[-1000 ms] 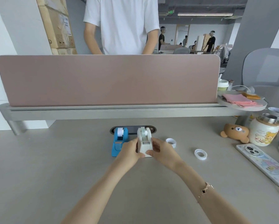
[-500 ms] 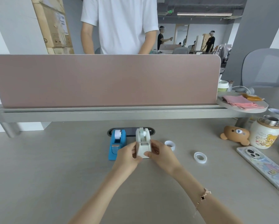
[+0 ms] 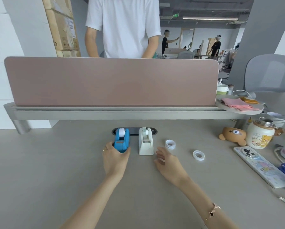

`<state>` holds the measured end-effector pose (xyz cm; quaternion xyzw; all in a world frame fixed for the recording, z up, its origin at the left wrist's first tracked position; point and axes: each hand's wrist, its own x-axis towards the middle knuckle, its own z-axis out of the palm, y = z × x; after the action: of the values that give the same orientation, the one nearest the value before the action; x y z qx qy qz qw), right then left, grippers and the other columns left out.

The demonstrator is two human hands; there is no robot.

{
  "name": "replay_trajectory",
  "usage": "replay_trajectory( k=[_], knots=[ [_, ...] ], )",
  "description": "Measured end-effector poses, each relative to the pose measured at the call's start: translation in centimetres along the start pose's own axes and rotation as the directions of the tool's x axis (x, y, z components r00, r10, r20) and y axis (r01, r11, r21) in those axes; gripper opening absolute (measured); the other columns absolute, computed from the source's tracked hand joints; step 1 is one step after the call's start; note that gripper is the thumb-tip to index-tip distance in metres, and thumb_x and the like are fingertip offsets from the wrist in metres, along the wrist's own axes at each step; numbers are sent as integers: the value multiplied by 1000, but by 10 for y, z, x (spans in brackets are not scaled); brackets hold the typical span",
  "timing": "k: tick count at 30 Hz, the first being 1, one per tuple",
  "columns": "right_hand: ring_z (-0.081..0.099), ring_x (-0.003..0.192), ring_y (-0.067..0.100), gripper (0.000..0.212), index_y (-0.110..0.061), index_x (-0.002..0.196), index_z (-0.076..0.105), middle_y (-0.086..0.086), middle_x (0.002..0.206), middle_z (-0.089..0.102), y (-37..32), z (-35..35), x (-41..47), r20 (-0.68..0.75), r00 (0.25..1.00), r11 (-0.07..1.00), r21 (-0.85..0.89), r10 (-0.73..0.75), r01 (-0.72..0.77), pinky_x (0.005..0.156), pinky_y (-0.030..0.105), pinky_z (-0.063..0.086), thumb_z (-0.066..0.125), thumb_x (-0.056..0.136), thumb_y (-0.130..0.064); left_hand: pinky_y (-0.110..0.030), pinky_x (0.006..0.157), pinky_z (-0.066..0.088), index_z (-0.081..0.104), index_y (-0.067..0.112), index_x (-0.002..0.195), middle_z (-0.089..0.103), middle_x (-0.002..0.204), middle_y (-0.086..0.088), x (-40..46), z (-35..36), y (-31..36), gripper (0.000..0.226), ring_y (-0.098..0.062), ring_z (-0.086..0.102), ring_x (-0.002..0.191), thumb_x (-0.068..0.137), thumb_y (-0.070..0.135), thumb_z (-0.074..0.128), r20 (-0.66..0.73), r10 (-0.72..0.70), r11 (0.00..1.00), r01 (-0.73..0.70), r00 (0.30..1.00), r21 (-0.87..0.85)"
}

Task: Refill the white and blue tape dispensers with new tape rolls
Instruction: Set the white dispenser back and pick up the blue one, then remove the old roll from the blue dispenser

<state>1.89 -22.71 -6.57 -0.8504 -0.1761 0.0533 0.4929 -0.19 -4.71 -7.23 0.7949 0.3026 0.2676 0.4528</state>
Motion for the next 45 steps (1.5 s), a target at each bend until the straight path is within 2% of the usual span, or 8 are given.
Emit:
replay_trajectory(
  k=[5,10,13,19,30,37,40,45],
  knots=[
    [54,120,13,40,-11,130,46,2,126,55,3,3,-7,12,1000,1000,-17,-3,3,101,19,41,51,90,-4,-28,50,41,53,9,87,59,92,-9,8,-9,-5,36,-19,56,69,65,27,75,55,5,1000,-5,998,-2],
    [54,118,11,45,-12,134,45,8,133,54,2,7,-9,15,1000,1000,-11,14,-14,99,17,40,54,90,-7,-24,48,38,52,12,84,61,90,-8,2,-27,-8,32,-18,58,72,63,25,74,137,9,1000,-8,990,-3],
    [58,105,10,48,-15,131,48,3,126,56,-3,14,-10,40,999,1000,11,21,-22,90,16,43,63,86,-12,-24,50,40,52,16,83,60,88,-3,-8,-37,-12,33,-16,60,76,62,29,73,175,24,999,-28,984,18],
    [50,122,13,68,-21,138,39,-1,135,48,-19,29,-13,180,984,1000,-10,-3,5,104,27,43,73,79,-24,-28,63,46,52,23,80,61,76,7,-27,-58,-25,36,-20,58,86,55,43,69,247,89,990,-113,965,86],
    [49,115,7,89,-19,144,27,-4,130,46,-19,36,-22,164,985,999,10,-46,45,103,25,40,80,73,-28,-26,81,51,59,22,104,67,102,9,-24,-98,-31,47,-7,63,96,63,26,81,556,102,985,-162,825,59],
    [60,108,15,60,-16,126,48,-2,121,60,-20,28,-19,181,979,995,44,-98,91,96,31,50,79,75,-16,-39,91,54,59,27,100,70,103,2,-18,-102,-32,53,-16,66,99,53,32,81,659,115,980,-193,743,47],
    [54,107,13,67,-20,131,46,-3,114,55,-22,20,-22,183,977,992,-48,-108,118,91,22,43,80,73,-20,-35,94,52,59,24,104,70,108,1,-20,-104,-30,48,-15,65,104,63,18,83,708,122,979,-203,696,32],
    [57,111,12,63,-25,124,52,-5,119,57,-14,7,-33,238,967,994,-44,-84,98,95,34,51,82,68,-27,-35,94,52,61,24,107,69,107,3,-27,-103,-23,51,-14,65,100,61,22,82,762,146,968,-249,631,21]
  ],
)
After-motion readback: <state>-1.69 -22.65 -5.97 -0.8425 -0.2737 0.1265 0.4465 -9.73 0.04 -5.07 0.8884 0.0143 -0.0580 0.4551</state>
